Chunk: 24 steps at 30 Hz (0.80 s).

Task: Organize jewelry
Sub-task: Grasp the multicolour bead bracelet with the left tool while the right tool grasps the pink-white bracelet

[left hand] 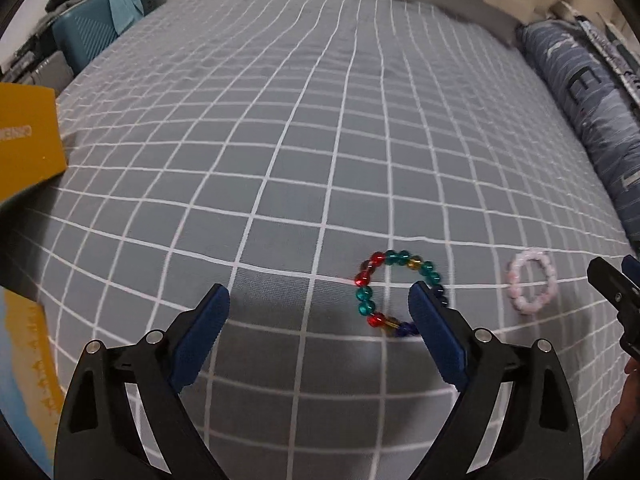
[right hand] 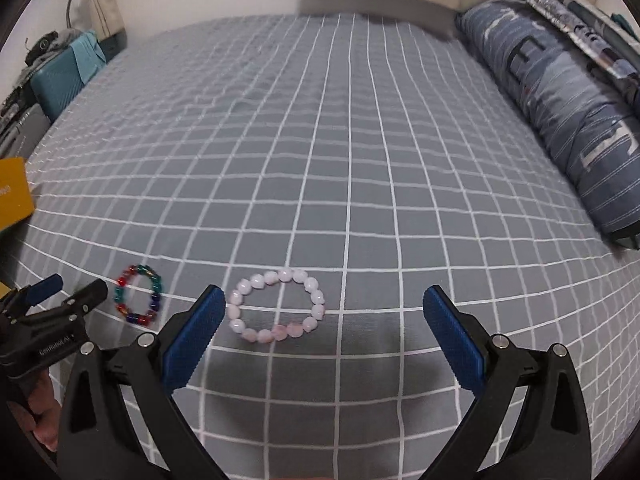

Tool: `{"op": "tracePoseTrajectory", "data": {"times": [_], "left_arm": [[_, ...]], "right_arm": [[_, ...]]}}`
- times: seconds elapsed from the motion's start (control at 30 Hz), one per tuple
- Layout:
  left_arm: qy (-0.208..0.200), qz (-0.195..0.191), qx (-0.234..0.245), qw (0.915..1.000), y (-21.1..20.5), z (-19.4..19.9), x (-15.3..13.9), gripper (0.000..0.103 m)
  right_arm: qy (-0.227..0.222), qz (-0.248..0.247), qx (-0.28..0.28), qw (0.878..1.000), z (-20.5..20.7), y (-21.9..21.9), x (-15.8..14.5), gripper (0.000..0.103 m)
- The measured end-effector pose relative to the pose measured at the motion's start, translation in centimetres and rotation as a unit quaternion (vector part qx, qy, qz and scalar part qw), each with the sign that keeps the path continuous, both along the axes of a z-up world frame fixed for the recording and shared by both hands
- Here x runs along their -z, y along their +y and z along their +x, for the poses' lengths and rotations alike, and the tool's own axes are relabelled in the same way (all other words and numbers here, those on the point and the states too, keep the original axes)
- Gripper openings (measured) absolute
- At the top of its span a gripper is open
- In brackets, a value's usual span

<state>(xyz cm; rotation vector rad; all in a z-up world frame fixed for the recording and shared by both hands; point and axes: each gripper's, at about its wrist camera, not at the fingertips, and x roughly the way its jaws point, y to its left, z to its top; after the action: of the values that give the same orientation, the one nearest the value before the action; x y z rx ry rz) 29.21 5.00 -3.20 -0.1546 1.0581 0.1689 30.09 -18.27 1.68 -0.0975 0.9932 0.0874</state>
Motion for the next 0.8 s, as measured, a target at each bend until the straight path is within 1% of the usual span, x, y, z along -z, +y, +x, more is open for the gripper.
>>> {"op": "tracePoseTrajectory", "data": {"times": [0.17, 0.23, 0.27, 0.33, 0.4, 0.43, 0.47, 0.5, 0.53, 0.57, 0.6, 0.63, 0.67, 0.73, 0.77, 0.8], "left_arm": [[0.010, 0.015, 0.012, 0.9998, -0.6, 0.9, 1.8, 0.090], [0.017, 0.012, 0.015, 0.9997, -0.8, 1.3, 2.4, 0.090], [0.022, 0.010, 0.016, 0.9996, -0.8, 1.5, 2.8, 0.091], [0.019, 0.022, 0.021, 0.9993, -1.0, 1.7, 3.2, 0.091], [0.019, 0.023, 0.020, 0.9994, -1.1, 1.8, 3.4, 0.091], [0.017, 0.020, 0.018, 0.9995, -1.1, 1.8, 3.4, 0.091], [0.017, 0.019, 0.016, 0.9995, -1.1, 1.9, 3.4, 0.091], [0.017, 0.019, 0.016, 0.9995, -1.2, 2.0, 3.4, 0.089], [0.017, 0.020, 0.017, 0.9995, -1.3, 2.1, 3.4, 0.085], [0.016, 0.020, 0.018, 0.9995, -1.4, 2.1, 3.4, 0.083], [0.015, 0.021, 0.020, 0.9995, -1.4, 2.1, 3.4, 0.077], [0.014, 0.021, 0.022, 0.9994, -1.4, 1.9, 3.2, 0.070], [0.013, 0.020, 0.027, 0.9994, -1.4, 1.9, 3.2, 0.066], [0.014, 0.012, 0.032, 0.9993, -1.3, 1.8, 3.0, 0.051], [0.014, 0.008, 0.032, 0.9993, -1.5, 1.6, 2.9, 0.047], [0.015, 0.006, 0.033, 0.9993, -1.4, 1.6, 2.8, 0.037]], "right_arm": [[0.026, -0.002, 0.005, 1.000, 1.6, -0.3, 2.5, 0.088], [0.036, -0.001, 0.008, 0.999, 2.0, -0.5, 3.4, 0.086], [0.041, 0.001, 0.009, 0.999, 2.2, -0.5, 3.8, 0.082], [0.054, 0.003, 0.006, 0.999, 2.5, -0.4, 4.6, 0.077], [0.061, 0.002, 0.008, 0.998, 2.7, -0.4, 5.1, 0.073], [0.068, 0.005, 0.009, 0.998, 3.0, -0.5, 5.6, 0.068], [0.075, 0.007, 0.010, 0.997, 3.0, -0.5, 5.9, 0.059], [0.085, 0.010, 0.009, 0.996, 3.2, -0.5, 6.4, 0.054], [0.090, 0.010, 0.008, 0.996, 3.2, -0.5, 6.6, 0.049], [0.088, 0.009, 0.008, 0.996, 3.2, -0.5, 6.7, 0.046], [0.087, 0.009, 0.007, 0.996, 3.1, -0.4, 6.7, 0.044], [0.087, 0.009, 0.005, 0.996, 3.1, -0.4, 6.7, 0.037], [0.088, 0.009, 0.005, 0.996, 3.0, -0.3, 6.7, 0.030], [0.091, 0.014, 0.007, 0.996, 3.1, -0.4, 6.7, 0.022], [0.091, 0.015, 0.011, 0.996, 3.1, -0.4, 6.7, 0.016], [0.091, 0.016, 0.014, 0.996, 3.1, -0.6, 6.7, 0.014]]}}
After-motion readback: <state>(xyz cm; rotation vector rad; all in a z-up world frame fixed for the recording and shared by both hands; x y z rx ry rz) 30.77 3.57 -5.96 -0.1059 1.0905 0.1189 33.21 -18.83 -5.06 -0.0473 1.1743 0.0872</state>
